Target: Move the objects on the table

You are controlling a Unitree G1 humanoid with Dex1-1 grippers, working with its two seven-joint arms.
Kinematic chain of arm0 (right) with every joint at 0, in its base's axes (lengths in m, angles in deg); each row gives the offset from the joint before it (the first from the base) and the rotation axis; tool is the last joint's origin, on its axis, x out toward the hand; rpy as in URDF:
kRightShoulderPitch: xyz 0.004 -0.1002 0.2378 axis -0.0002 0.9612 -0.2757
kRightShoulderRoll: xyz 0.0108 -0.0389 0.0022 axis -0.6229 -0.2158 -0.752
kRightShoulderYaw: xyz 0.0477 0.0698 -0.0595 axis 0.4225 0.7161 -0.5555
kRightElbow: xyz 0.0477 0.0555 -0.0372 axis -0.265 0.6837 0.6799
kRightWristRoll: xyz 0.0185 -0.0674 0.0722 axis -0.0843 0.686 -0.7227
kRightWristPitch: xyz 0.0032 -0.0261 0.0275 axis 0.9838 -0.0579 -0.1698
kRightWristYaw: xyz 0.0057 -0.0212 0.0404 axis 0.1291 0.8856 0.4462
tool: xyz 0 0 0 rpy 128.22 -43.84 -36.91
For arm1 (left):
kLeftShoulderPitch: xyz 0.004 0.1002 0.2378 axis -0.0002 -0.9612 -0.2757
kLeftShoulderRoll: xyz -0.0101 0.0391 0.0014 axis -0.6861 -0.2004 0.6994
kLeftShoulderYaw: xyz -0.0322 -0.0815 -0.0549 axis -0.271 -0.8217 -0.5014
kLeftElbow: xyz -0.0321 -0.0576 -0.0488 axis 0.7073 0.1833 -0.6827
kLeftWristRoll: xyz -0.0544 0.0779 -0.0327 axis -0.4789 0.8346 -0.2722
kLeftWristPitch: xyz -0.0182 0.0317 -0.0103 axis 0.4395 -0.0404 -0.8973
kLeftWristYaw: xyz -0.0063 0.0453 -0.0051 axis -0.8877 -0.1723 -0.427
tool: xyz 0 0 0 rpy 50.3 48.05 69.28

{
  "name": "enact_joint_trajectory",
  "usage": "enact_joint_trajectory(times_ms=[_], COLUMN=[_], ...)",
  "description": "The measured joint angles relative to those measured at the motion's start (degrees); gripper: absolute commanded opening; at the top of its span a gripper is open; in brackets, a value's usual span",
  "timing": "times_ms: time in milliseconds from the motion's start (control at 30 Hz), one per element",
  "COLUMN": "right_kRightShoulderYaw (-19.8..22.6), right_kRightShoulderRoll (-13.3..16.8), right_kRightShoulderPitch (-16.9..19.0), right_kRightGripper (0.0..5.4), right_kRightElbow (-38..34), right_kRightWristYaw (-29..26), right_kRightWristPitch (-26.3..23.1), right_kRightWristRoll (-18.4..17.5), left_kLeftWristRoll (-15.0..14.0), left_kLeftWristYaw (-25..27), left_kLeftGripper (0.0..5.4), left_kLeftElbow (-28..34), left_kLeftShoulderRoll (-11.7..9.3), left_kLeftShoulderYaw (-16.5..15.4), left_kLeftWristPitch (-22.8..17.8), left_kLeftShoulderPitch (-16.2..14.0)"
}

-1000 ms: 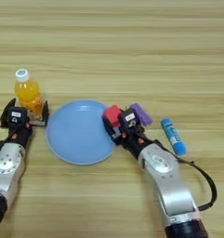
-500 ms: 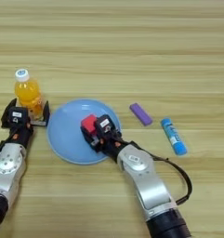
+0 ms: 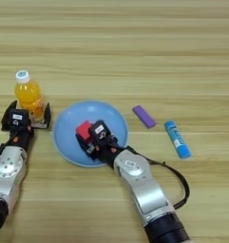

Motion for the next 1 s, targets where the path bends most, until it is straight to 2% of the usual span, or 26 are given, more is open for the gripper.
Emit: enact_joint_trajectory(times_ms=[233,500,700,800,1000], right_kRightShoulderYaw=[0.14,2.15,3.02,5.06,10.40], right_kRightShoulderRoll=[-0.26,-0.47,-0.56,-0.62,-0.68], right_kRightShoulderPitch=[0.00,-0.03,0.00,0.01,-0.19], right_kRightGripper=[3.65,4.44,5.13,5.39,5.39], right_kRightElbow=[-0.71,-2.36,-4.44,-4.71,-1.46], right_kRightWristYaw=[0.02,0.14,-0.12,0.12,1.52], right_kRightWristPitch=[1.80,4.06,5.03,6.34,11.14], right_kRightWristRoll=[-0.13,-0.85,-2.60,-4.18,-6.25], left_kLeftWristRoll=[-0.01,0.22,0.28,0.27,0.06], left_kLeftWristYaw=[0.03,0.04,0.04,0.06,1.06], left_kLeftGripper=[5.40,5.40,5.40,5.40,5.40], left_kLeftElbow=[0.00,0.01,0.09,0.41,1.25], left_kLeftShoulderRoll=[-0.01,-0.06,-0.07,-0.08,-0.29], left_kLeftShoulderYaw=[-0.01,0.15,0.22,0.22,0.23], left_kLeftWristPitch=[0.01,0.06,0.11,0.14,0.69], left_kLeftShoulderPitch=[0.00,-0.06,-0.20,-0.37,-1.15])
